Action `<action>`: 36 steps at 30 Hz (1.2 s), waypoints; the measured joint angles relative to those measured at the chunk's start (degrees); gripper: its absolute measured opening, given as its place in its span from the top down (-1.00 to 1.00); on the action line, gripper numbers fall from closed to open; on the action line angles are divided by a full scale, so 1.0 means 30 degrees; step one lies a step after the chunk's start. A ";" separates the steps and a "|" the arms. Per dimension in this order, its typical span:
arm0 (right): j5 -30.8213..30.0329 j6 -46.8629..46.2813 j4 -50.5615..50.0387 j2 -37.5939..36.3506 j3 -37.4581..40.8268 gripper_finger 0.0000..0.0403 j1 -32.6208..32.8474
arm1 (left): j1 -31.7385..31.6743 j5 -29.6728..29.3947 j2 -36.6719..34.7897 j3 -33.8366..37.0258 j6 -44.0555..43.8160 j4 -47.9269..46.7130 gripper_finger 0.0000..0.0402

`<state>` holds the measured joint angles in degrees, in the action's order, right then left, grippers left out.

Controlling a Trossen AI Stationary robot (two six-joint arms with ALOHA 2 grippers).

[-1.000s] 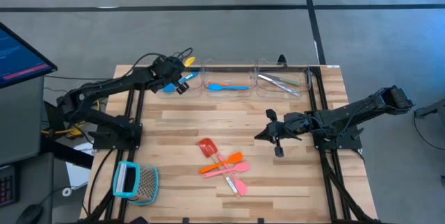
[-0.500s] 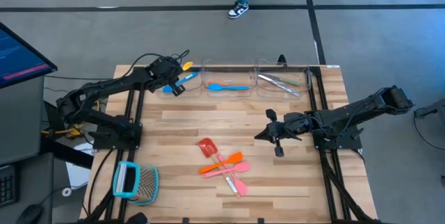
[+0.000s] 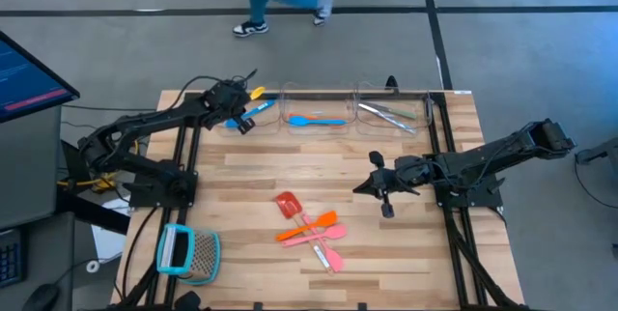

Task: Pick & Place Kitchen Items
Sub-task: Put the yellow serving spoon into the left transparent bin

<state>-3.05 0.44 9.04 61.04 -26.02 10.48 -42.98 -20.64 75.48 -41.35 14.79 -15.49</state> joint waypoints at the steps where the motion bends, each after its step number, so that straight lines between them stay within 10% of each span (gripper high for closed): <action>1: 0.0000 0.0002 -0.0007 0.0000 0.0000 0.99 0.0000 | -0.0059 0.0000 0.0000 0.0118 0.0031 0.0038 0.97; 36: 0.0000 -0.0004 -0.0007 0.0007 0.0000 0.99 -0.0015 | -0.0949 0.2577 0.3614 0.0899 0.0988 0.2651 0.97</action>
<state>-3.05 0.43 9.02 61.06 -26.02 10.44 -45.82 -12.91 86.32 -38.65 17.75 -7.53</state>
